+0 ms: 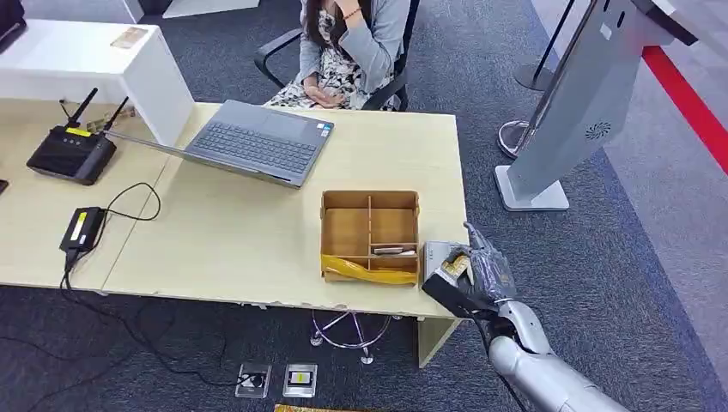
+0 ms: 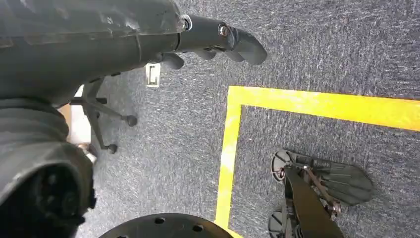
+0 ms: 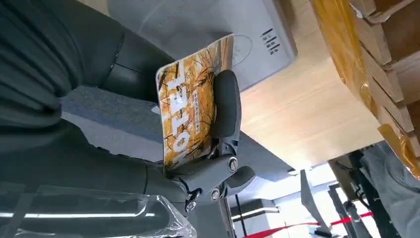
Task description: Pass the card to the sensor for recognition and then transmit it.
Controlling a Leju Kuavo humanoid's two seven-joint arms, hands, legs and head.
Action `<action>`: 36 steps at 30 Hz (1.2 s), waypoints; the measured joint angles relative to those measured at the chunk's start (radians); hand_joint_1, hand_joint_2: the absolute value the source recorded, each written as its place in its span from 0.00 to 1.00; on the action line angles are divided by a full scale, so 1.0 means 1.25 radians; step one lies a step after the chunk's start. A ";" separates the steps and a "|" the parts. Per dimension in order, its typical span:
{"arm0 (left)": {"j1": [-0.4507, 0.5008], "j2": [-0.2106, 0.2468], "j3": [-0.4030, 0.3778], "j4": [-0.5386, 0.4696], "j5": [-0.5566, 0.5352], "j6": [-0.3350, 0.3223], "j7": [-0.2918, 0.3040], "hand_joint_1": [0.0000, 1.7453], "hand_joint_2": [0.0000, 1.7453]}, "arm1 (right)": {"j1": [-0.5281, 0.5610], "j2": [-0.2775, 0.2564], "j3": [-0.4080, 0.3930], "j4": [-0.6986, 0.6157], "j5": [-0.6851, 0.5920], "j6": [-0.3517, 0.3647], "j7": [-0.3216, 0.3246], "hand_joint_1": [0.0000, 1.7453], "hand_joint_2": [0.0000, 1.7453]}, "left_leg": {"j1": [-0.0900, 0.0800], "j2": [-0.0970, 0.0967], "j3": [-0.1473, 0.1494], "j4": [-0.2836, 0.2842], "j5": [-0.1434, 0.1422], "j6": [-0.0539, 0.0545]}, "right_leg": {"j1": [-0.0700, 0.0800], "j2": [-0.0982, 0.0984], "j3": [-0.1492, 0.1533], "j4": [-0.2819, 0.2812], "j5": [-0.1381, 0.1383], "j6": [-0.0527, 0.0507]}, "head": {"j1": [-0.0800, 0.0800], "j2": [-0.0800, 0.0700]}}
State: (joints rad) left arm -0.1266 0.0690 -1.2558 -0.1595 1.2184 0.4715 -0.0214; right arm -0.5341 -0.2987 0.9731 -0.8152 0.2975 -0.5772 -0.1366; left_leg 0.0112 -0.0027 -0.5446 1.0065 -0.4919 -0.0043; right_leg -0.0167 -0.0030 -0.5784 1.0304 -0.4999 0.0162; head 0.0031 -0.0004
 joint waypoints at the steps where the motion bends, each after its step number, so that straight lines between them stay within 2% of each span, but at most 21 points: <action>1: 0.000 0.000 0.000 0.000 0.000 0.000 0.000 0.00 0.00 | -0.003 0.001 -0.001 0.008 -0.010 0.006 -0.003 1.00 1.00 | 0.000 0.000 0.000 0.000 0.000 0.000 | 0.000 0.000 0.000 0.000 0.000 0.000 | 0.000 0.000; 6: 0.000 -0.001 0.000 0.000 0.001 0.001 -0.003 0.00 0.00 | -0.016 0.013 -0.026 0.048 -0.082 0.056 -0.045 1.00 1.00 | 0.000 0.000 0.000 0.000 0.000 0.000 | 0.000 0.000 0.000 0.000 0.000 0.000 | 0.000 0.000; 17: 0.000 -0.001 0.000 0.000 0.000 0.001 -0.007 0.00 0.00 | -0.022 0.030 -0.063 0.104 -0.110 0.074 -0.058 1.00 1.00 | 0.000 0.000 0.001 0.000 0.000 0.000 | 0.000 0.000 0.001 0.000 0.000 0.000 | 0.000 0.000; 24: 0.000 -0.003 0.000 0.000 -0.005 -0.002 -0.007 0.00 0.00 | -0.022 0.040 -0.079 0.138 -0.113 0.073 -0.060 1.00 1.00 | 0.000 0.000 0.001 0.000 0.000 0.000 | 0.000 0.000 0.001 0.000 0.000 0.000 | 0.000 0.000; 36: 0.000 -0.003 0.000 0.000 -0.016 -0.015 -0.007 0.00 0.00 | -0.021 0.051 -0.093 0.159 -0.094 0.037 -0.059 1.00 1.00 | 0.000 0.000 0.002 0.000 0.000 0.000 | 0.000 0.000 0.002 0.000 0.000 0.000 | 0.000 0.000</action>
State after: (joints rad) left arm -0.1267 0.0656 -1.2562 -0.1595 1.1978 0.4528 -0.0305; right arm -0.5599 -0.2354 0.8572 -0.6168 0.1797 -0.5306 -0.2098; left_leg 0.0112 -0.0025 -0.5419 1.0066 -0.4918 -0.0042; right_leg -0.0167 -0.0027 -0.5763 1.0301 -0.4998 0.0162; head 0.0031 -0.0004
